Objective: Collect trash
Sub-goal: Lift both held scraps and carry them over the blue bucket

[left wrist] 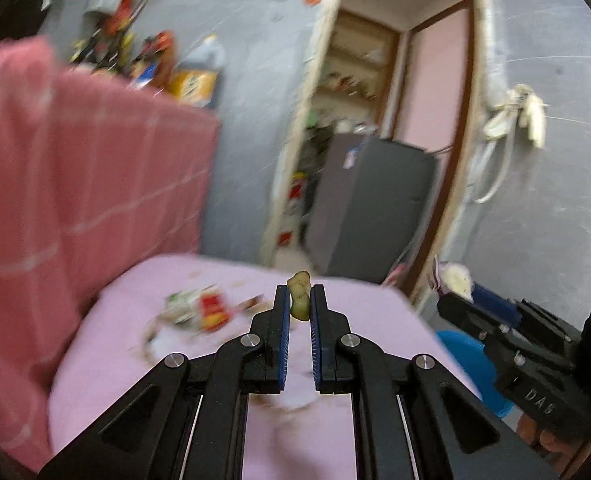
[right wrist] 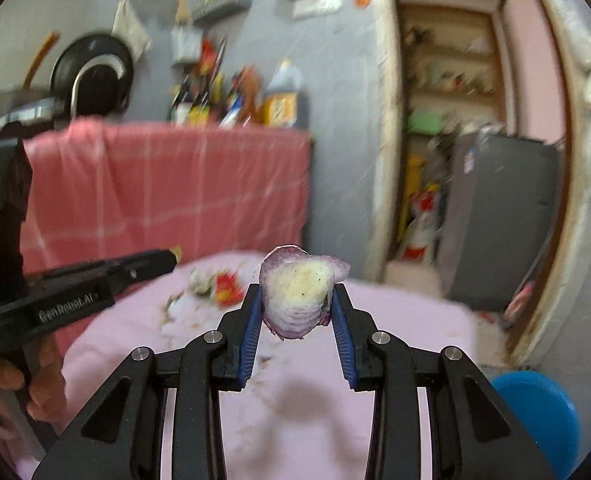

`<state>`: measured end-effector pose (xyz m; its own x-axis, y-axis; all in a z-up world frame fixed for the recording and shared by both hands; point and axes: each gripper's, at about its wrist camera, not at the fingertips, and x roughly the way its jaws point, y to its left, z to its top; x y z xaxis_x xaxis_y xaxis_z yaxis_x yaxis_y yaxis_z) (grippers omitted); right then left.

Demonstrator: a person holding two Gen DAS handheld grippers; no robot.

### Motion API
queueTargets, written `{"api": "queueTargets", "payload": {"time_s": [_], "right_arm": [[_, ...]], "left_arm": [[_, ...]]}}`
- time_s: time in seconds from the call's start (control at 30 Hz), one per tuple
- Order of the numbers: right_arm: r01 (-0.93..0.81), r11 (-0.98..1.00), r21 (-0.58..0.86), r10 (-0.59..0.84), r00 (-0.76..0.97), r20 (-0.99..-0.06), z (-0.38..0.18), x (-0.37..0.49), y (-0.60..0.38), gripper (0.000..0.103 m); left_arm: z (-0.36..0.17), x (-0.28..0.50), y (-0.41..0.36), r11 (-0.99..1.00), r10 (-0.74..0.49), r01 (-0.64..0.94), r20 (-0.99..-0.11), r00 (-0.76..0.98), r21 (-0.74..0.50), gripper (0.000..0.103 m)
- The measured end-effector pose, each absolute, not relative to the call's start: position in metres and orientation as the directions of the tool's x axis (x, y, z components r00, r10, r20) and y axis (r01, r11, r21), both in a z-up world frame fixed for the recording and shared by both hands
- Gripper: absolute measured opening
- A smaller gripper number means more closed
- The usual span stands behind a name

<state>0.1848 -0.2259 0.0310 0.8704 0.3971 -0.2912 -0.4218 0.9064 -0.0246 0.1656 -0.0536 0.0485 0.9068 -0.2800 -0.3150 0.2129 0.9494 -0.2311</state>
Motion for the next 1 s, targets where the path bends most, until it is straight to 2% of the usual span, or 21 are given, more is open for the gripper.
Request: {"api": "queueTargets", "payload": {"time_s": [0.2,0.37,0.7,1.0], "right_arm": [[-0.276,0.959,-0.059,0.260,0.947,-0.190,0.058,0.163,-0.286,0.032],[-0.162,0.984,-0.081,0.147,0.976,-0.160,0.061,0.153,-0.331,0.032],[0.003,0.999,-0.042,-0.010,0.985,-0.172,0.038,0.150,-0.412,0.032],[0.084,0.996,0.004,-0.081,0.972,-0.222,0.005,0.150,-0.447,0.032]], "left_arm": [[0.066,0.168,-0.119,0.914,-0.384,0.335,-0.214,0.898,-0.230,0.007],[0.069,0.175,-0.174,0.879,-0.462,0.420,-0.188,0.867,-0.225,0.007],[0.053,0.201,-0.269,0.829,-0.559,0.520,-0.261,0.787,-0.205,0.007],[0.028,0.221,-0.318,0.812,-0.580,0.558,-0.343,0.739,-0.173,0.007]]}}
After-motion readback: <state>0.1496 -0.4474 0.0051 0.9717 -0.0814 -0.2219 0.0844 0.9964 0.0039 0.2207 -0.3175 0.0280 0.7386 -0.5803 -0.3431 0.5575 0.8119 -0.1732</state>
